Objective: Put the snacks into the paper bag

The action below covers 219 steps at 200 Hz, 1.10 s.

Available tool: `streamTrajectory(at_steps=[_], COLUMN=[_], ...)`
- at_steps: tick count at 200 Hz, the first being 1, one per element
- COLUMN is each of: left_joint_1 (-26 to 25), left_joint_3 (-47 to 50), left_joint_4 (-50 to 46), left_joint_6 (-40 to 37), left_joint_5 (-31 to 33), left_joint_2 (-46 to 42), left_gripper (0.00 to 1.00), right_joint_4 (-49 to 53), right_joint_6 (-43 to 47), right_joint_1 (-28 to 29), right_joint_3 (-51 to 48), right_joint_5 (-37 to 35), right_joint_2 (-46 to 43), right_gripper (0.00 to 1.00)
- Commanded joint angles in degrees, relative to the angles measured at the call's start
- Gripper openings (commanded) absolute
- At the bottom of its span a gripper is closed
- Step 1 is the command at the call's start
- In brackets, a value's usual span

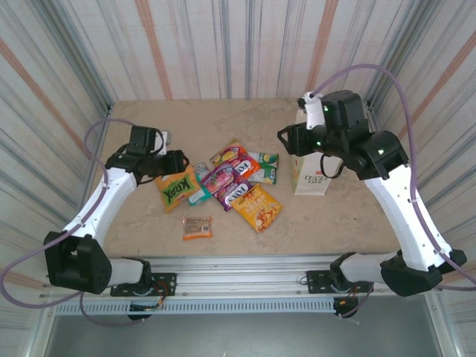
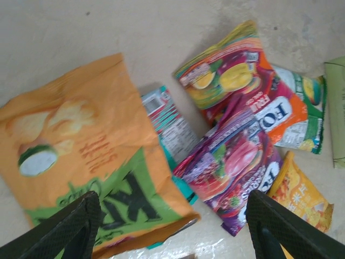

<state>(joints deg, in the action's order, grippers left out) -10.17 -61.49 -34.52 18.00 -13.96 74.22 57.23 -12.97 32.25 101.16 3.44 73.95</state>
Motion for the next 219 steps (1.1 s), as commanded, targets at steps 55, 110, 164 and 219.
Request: streamTrajectory(at_steps=[55, 110, 164, 219], left_joint_1=[11.19, 14.39, 14.77, 15.1], left_joint_3=[12.64, 19.78, 22.16, 22.55], left_joint_4=[4.4, 9.69, 12.02, 13.49], left_joint_6=[6.2, 12.95, 16.29, 17.44], left_joint_5=[-5.56, -4.32, -4.74, -5.4], left_joint_2=[-8.03, -9.86, -7.13, -3.89], left_gripper=[0.63, 0.6, 0.59, 0.57], right_joint_4=[-7.71, -13.33, -15.37, -16.98], right_joint_6=[-4.63, -8.43, -11.17, -13.41], right_joint_1=[12.66, 15.91, 16.18, 16.22], right_joint_3=[5.81, 10.37, 12.4, 15.99], right_joint_5=[7.67, 13.96, 12.66, 13.46], right_joint_2=[14.31, 27.78, 35.9, 45.02], right_gripper=[0.64, 0.63, 0.64, 0.65])
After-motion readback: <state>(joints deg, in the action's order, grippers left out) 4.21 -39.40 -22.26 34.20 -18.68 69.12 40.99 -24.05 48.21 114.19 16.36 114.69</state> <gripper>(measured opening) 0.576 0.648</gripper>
